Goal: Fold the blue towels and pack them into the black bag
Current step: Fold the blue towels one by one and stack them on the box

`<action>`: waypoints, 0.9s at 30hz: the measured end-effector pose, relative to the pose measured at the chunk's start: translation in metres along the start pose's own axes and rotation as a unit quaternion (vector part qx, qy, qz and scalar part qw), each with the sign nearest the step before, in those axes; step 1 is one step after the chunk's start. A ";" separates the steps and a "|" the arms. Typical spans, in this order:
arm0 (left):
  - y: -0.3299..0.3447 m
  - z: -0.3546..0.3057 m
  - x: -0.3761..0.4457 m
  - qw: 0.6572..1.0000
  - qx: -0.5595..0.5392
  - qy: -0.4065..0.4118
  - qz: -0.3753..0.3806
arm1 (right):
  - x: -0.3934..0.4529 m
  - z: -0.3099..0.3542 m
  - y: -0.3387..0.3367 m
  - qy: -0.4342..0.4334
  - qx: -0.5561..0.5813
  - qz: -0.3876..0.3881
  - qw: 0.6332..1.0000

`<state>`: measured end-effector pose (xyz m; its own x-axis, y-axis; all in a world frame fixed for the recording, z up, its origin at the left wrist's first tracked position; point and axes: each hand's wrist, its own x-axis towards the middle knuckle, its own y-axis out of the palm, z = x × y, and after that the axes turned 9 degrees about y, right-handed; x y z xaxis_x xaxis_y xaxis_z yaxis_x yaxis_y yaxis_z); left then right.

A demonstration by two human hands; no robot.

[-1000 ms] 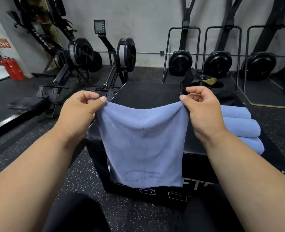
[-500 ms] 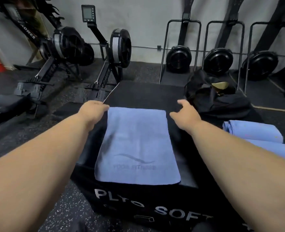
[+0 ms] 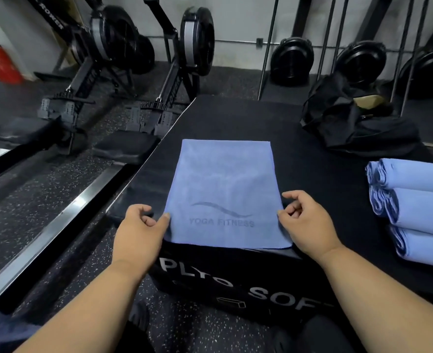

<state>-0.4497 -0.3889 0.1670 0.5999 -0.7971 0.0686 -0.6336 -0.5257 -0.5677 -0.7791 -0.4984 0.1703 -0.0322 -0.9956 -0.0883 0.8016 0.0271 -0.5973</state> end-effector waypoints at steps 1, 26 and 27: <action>0.002 0.002 -0.005 1.000 -0.003 -0.004 -0.006 | -0.003 -0.002 0.000 -0.004 0.000 0.000 1.000; -0.024 -0.085 0.073 0.941 -0.330 0.076 -0.032 | 0.021 0.055 -0.029 -0.041 0.229 -0.037 0.972; -0.026 -0.089 0.078 0.937 -0.340 0.077 -0.038 | 0.026 0.061 -0.027 -0.052 0.238 -0.043 0.969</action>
<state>-0.4297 -0.4635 0.2605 0.6116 -0.7558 0.2339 -0.7879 -0.6088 0.0930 -0.7649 -0.5306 0.2327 -0.0701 -0.9967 0.0403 0.9838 -0.0757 -0.1623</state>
